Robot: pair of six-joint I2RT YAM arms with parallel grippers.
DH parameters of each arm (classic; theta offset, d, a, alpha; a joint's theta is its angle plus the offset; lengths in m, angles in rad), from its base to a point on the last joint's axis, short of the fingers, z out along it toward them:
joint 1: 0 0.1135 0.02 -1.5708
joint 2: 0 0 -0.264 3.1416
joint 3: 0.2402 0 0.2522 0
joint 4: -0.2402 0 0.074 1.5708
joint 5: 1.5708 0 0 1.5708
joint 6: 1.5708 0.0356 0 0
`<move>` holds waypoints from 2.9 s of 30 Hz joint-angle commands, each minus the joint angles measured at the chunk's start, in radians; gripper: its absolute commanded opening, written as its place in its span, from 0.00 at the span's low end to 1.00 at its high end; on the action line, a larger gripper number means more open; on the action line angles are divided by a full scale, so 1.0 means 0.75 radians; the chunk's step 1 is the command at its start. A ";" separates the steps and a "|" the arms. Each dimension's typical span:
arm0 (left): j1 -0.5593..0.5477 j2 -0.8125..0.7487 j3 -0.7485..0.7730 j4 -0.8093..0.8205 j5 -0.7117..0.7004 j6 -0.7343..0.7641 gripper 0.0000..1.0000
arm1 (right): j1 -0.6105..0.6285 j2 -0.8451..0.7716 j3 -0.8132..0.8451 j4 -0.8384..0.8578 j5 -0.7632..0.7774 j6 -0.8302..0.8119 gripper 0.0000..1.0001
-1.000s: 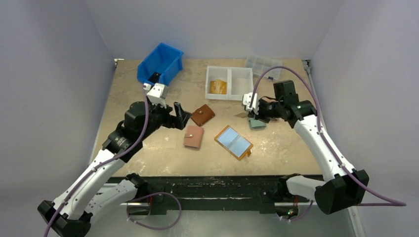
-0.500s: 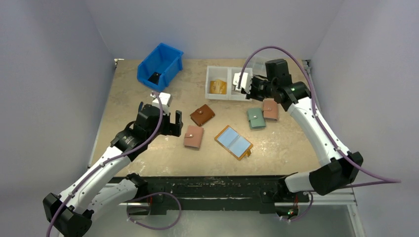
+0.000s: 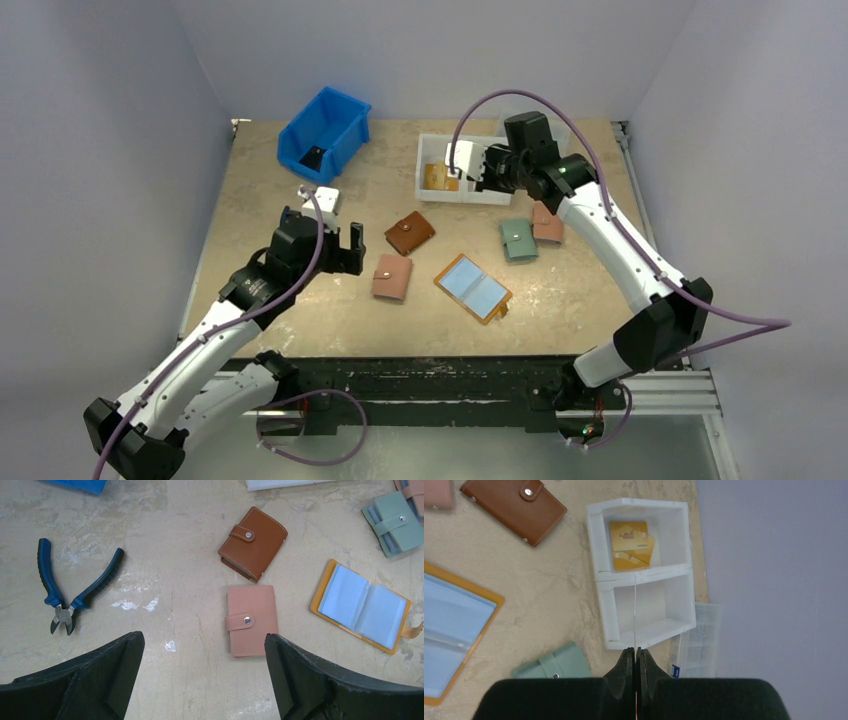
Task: Take the credit cards out of the card holder
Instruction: Place the credit card in the storage box, then reset both arms
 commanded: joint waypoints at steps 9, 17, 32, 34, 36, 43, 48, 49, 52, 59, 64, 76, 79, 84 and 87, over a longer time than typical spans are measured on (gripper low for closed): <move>0.020 -0.053 -0.010 0.012 -0.018 0.013 0.99 | 0.039 0.138 0.132 0.100 0.183 -0.019 0.00; 0.036 -0.066 -0.013 0.016 -0.010 0.011 0.99 | 0.066 0.243 0.211 0.137 0.250 -0.020 0.00; 0.050 -0.079 -0.015 0.017 0.001 0.012 0.99 | 0.140 0.504 0.336 0.252 0.407 0.005 0.00; 0.052 -0.077 -0.015 0.016 0.001 0.013 0.99 | 0.154 0.547 0.368 0.272 0.435 0.009 0.00; 0.055 -0.077 -0.017 0.016 0.001 0.012 0.98 | 0.167 0.591 0.395 0.308 0.460 0.023 0.00; 0.062 -0.073 -0.017 0.018 0.005 0.012 0.99 | 0.189 0.738 0.469 0.379 0.519 0.064 0.00; 0.067 -0.070 -0.016 0.020 0.008 0.012 0.98 | 0.198 0.821 0.483 0.458 0.615 0.062 0.00; 0.066 -0.069 -0.018 0.021 0.009 0.013 0.99 | 0.198 0.835 0.483 0.481 0.647 0.059 0.00; 0.068 -0.067 -0.018 0.022 0.011 0.012 0.98 | 0.198 0.873 0.466 0.559 0.710 0.046 0.00; 0.074 -0.066 -0.019 0.021 0.011 0.013 0.99 | 0.202 0.914 0.454 0.428 0.548 0.109 0.56; 0.076 -0.067 -0.019 0.022 0.011 0.013 0.98 | 0.201 0.816 0.493 0.273 0.320 0.203 0.59; 0.083 -0.087 -0.025 0.020 0.017 0.006 0.99 | 0.201 0.506 0.421 0.037 -0.186 0.382 0.60; 0.084 -0.088 -0.021 0.026 0.054 0.006 0.98 | 0.200 0.345 0.293 -0.024 -0.377 0.367 0.67; 0.091 -0.095 -0.034 0.053 0.155 0.011 0.98 | 0.076 0.032 -0.005 0.059 -0.709 0.420 0.82; 0.095 -0.092 -0.043 0.075 0.228 0.007 0.99 | -0.152 -0.194 -0.256 0.315 -1.023 0.666 0.98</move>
